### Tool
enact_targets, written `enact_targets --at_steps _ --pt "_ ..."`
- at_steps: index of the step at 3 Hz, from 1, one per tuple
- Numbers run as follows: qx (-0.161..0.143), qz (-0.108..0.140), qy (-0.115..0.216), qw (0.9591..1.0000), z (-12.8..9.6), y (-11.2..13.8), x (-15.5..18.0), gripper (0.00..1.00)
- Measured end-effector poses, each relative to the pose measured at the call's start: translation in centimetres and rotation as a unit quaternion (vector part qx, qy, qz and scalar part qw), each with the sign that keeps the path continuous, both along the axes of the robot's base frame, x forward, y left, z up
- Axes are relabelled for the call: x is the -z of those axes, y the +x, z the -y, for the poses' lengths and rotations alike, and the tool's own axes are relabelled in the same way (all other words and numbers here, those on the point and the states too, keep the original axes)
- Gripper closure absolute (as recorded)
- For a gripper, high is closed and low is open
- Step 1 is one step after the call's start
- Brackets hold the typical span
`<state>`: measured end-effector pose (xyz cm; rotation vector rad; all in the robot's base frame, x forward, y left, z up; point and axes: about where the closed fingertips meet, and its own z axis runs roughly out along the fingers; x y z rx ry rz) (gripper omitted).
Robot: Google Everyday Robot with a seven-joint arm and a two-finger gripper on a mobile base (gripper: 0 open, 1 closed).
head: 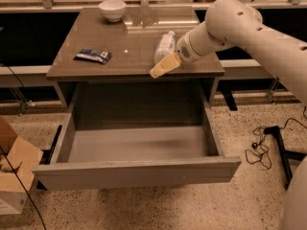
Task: Place blue plastic bottle into top drawer
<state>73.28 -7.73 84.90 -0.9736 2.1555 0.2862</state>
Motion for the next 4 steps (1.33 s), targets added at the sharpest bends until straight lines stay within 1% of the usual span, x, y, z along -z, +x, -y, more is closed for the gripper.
enact_targets --at_steps 2,3,4 --pt "0.014 0.007 0.029 0.9995 -2.3 5.0 1.2 0.00" --pt "0.029 0.000 0.049 0.9983 -2.7 6.8 1.8 0.18" --pt "0.051 0.001 0.049 0.9975 -2.7 7.5 1.8 0.42"
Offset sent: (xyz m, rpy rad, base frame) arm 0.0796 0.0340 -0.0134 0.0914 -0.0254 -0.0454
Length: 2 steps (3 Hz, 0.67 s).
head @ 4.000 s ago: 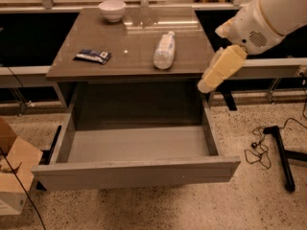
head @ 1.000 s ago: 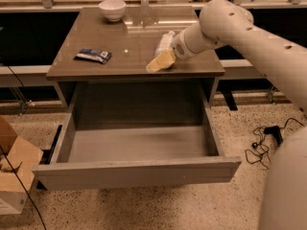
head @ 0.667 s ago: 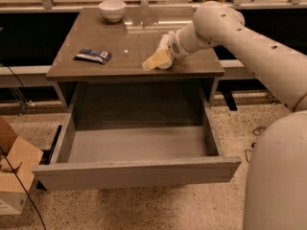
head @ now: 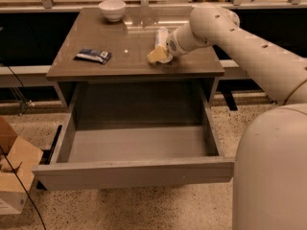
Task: Place blue plastic bottle into top drawer
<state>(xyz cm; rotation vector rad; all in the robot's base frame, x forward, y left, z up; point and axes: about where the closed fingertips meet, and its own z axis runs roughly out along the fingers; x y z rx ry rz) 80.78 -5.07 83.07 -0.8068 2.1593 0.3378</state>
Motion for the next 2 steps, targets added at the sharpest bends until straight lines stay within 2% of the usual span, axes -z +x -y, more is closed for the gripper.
enact_targets --at_steps 1,2 --pt "0.024 0.011 -0.009 0.9996 0.4 -0.3 -1.0 0.73" --pt "0.028 0.023 -0.014 0.9992 0.4 -0.7 -2.0 0.96"
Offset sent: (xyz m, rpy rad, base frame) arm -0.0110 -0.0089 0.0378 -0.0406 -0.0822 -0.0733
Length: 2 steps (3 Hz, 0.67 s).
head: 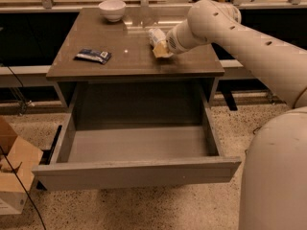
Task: Place blue plastic bottle into top drawer
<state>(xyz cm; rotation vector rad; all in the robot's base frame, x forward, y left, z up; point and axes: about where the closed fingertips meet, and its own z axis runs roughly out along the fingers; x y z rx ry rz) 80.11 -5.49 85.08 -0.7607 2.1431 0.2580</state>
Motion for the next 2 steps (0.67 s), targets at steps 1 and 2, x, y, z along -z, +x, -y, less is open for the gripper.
enact_targets --at_steps 1,2 --pt "-0.025 0.016 0.004 0.9996 -0.3 -1.4 -2.4 1.00" --pt "-0.084 0.038 0.006 0.9957 -0.6 -4.4 -5.3 1.00"
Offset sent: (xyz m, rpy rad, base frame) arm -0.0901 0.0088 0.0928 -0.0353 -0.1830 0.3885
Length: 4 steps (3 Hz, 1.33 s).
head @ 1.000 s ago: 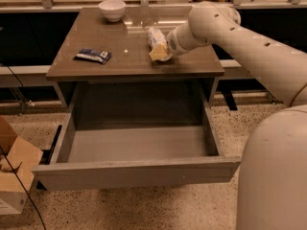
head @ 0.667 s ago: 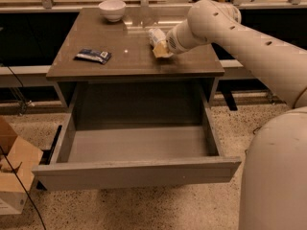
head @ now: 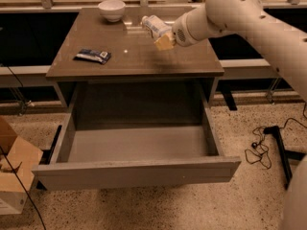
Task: Place blue plastic bottle into top drawer
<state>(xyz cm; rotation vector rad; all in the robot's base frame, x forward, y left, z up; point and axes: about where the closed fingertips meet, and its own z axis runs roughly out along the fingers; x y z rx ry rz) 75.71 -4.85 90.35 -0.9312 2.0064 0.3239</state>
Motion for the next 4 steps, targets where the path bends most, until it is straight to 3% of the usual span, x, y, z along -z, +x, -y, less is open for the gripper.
enact_targets --at_steps 1,2,3,4 --pt "-0.084 0.011 -0.020 0.9962 -0.8 -4.4 -1.6 1.00" --pt "-0.186 -0.008 -0.051 0.9812 -0.9 -10.4 -0.6 1.00" --pt "-0.240 -0.033 -0.075 0.9672 0.0 -16.2 0.9 1.00" --pt "-0.274 -0.074 -0.069 0.9565 1.0 -22.1 5.1 1.00"
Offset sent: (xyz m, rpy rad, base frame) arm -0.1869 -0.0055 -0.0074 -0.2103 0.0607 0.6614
